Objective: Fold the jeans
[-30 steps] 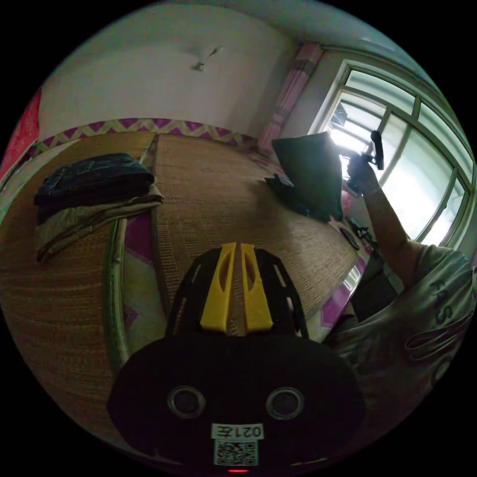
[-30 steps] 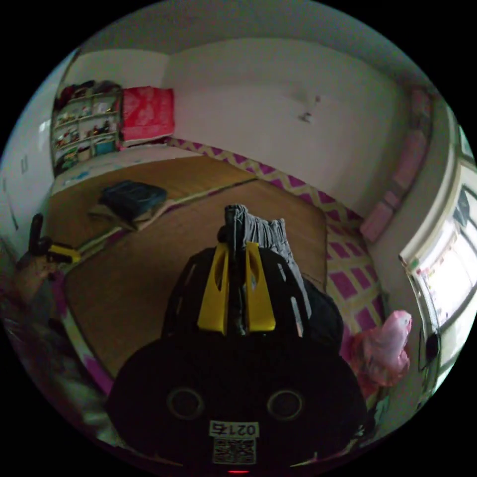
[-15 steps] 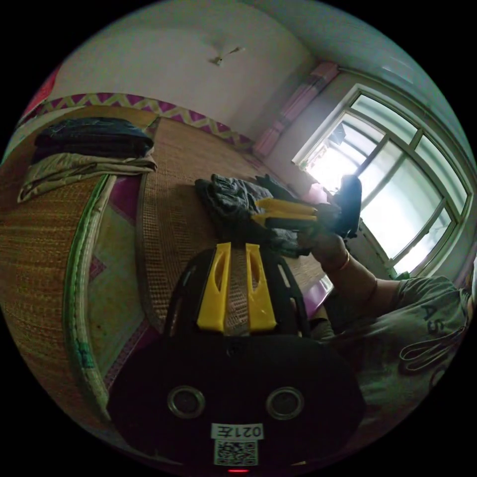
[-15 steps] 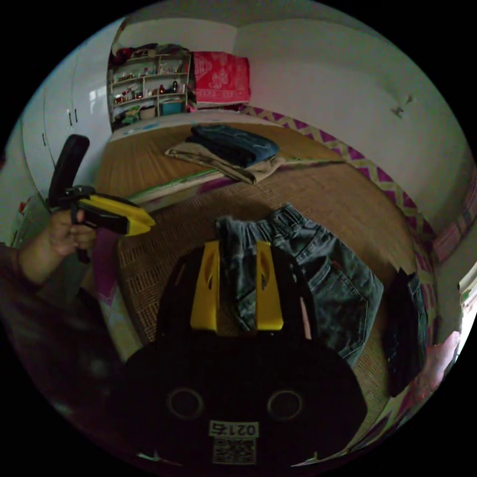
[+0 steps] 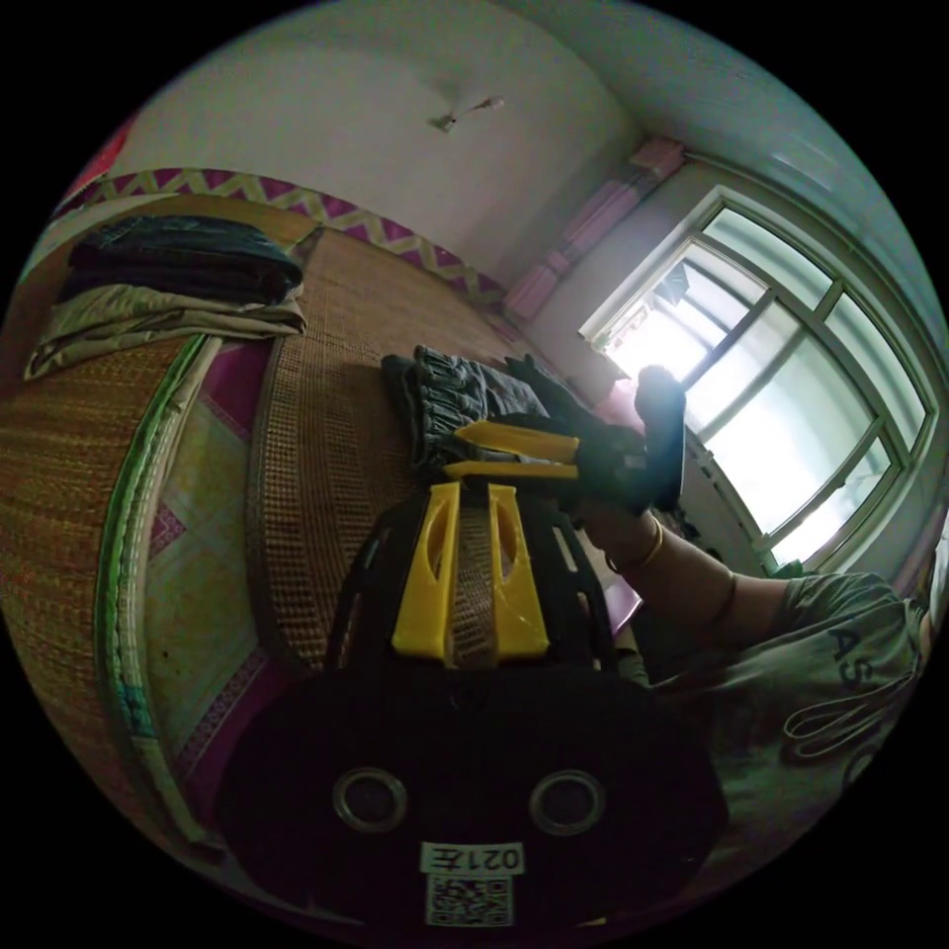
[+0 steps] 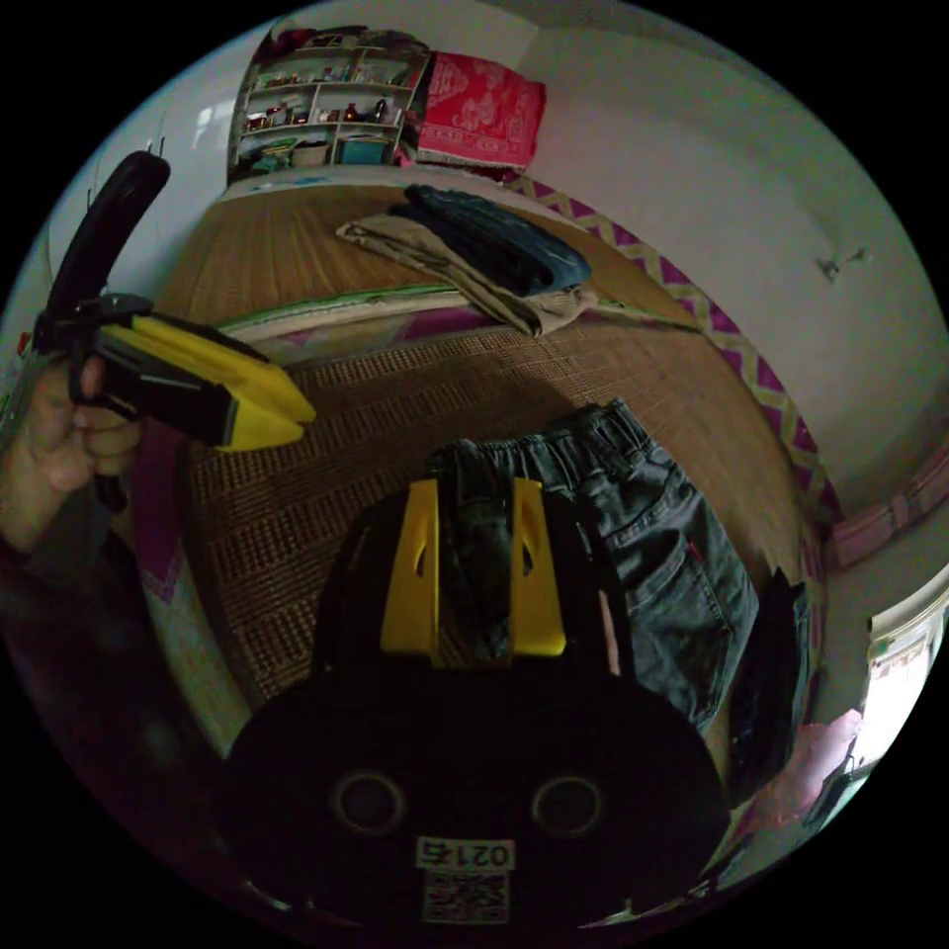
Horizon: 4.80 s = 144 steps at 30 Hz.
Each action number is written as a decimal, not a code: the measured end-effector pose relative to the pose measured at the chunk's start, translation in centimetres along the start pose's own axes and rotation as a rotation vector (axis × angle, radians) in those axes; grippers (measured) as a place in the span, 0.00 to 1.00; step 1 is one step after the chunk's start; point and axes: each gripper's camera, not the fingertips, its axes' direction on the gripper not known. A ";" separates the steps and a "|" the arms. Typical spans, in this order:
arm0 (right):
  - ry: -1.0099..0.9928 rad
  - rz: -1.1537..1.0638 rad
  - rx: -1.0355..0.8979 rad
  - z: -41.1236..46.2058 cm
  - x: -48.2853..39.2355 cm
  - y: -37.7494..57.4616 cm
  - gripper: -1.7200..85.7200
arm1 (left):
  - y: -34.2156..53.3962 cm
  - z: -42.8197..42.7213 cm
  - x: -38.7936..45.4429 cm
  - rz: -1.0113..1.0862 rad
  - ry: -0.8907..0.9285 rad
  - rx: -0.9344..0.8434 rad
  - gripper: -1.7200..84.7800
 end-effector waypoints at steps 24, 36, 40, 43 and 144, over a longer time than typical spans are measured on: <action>0.001 0.246 0.221 -22.9 25.0 -9.9 0.07 | 3.1 6.3 1.9 -0.035 -0.031 0.036 0.04; 0.137 1.049 0.531 -55.0 74.5 26.2 0.07 | 0.1 18.8 10.1 0.334 -0.056 -0.063 0.11; 0.048 1.276 0.395 -47.6 83.9 38.4 0.08 | -1.6 26.5 13.4 0.504 -0.098 -0.174 0.13; -0.051 1.392 0.382 -44.0 85.6 43.0 0.09 | -2.6 31.2 15.2 0.617 -0.133 -0.261 0.14; -0.321 0.316 0.007 -51.0 38.0 -2.8 0.01 | 17.4 -36.2 3.3 0.409 -0.152 -0.151 0.01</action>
